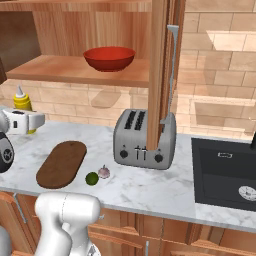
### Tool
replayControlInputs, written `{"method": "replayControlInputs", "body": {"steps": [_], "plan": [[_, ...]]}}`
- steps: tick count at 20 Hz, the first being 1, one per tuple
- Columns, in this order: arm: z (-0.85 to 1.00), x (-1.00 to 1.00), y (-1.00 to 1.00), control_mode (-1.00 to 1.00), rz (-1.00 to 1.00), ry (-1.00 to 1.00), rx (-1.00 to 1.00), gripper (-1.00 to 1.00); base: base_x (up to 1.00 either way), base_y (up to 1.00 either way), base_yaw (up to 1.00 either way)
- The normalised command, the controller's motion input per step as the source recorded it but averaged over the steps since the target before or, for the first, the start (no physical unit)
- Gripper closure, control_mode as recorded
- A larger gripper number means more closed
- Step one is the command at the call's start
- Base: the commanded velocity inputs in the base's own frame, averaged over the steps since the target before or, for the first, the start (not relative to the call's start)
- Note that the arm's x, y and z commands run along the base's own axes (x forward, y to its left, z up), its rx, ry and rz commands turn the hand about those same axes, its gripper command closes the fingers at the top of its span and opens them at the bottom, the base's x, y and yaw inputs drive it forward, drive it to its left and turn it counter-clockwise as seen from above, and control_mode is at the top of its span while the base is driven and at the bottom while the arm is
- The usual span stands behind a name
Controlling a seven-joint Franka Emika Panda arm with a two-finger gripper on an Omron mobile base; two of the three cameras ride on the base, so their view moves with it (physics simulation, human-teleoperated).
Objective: Open the cabinet. Place the bowl and condiment on the counter. Then place the lime and garlic on the cutting board.
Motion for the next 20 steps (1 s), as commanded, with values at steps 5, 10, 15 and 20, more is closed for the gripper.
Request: {"method": "replayControlInputs", "body": {"steps": [5,10,15,20], "plan": [[-0.06,0.0,0.0,-1.0,0.0,0.0,0.0,1.0,0.0,0.0,0.0],[-0.13,0.0,0.0,-1.0,0.0,0.0,0.0,1.0,0.0,0.0,0.0],[-0.2,0.0,0.09,-1.0,0.0,0.0,0.0,1.0,0.0,0.0,0.0],[-0.23,0.0,0.17,-1.0,0.0,0.0,0.0,1.0,0.0,0.0,0.0]]}}
